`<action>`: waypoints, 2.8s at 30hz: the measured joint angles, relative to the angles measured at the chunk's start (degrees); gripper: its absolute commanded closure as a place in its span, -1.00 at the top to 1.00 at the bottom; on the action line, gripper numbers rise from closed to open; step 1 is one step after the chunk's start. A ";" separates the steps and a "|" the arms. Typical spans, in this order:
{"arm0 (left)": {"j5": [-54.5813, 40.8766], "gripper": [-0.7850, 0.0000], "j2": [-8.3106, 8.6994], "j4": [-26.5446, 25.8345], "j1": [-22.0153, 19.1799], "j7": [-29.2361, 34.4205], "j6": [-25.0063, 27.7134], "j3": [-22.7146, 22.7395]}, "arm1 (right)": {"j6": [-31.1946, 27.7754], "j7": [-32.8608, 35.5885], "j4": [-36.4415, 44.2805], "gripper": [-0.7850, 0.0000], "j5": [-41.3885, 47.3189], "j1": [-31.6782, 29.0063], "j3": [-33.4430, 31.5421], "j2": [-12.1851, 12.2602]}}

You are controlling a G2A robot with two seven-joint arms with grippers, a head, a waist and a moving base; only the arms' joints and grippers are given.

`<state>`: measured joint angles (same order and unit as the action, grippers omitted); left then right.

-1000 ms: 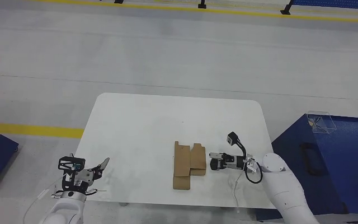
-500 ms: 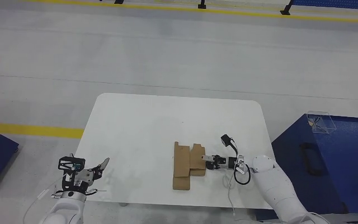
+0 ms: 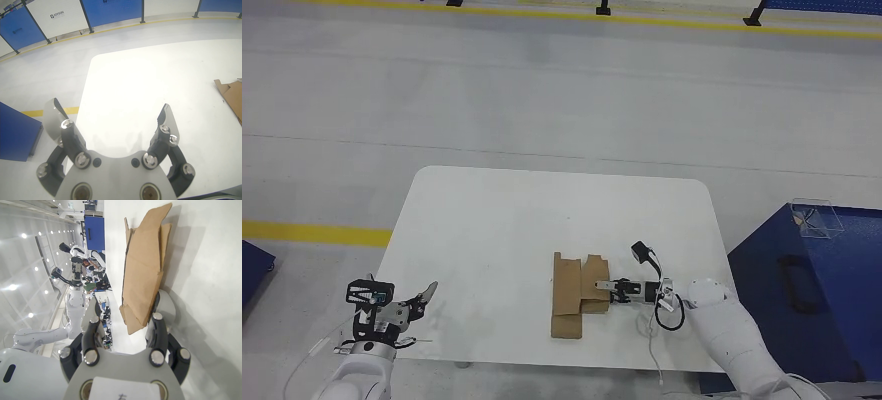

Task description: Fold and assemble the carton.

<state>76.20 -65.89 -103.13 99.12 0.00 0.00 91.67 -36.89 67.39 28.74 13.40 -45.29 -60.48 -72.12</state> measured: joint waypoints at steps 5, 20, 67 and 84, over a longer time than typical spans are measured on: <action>0.00 1.00 0.00 0.00 0.00 0.00 0.00 0.00 | -0.14 -0.13 0.76 -1.00 2.83 -0.21 0.31 -0.09; 0.00 1.00 0.00 0.00 0.00 0.00 0.00 0.00 | 11.43 11.45 38.75 -1.00 26.93 -9.77 -10.82 6.60; 0.00 1.00 0.00 0.00 0.00 0.00 0.00 0.00 | 63.58 0.22 61.64 -1.00 97.64 -27.08 3.49 3.80; 0.00 1.00 0.00 0.00 0.00 0.00 0.00 0.00 | 94.53 -23.60 58.16 -1.00 135.56 -25.63 8.86 1.84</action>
<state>76.20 -65.89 -103.13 99.12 0.00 0.00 91.67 57.64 43.79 86.90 148.96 -70.92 -51.62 -70.27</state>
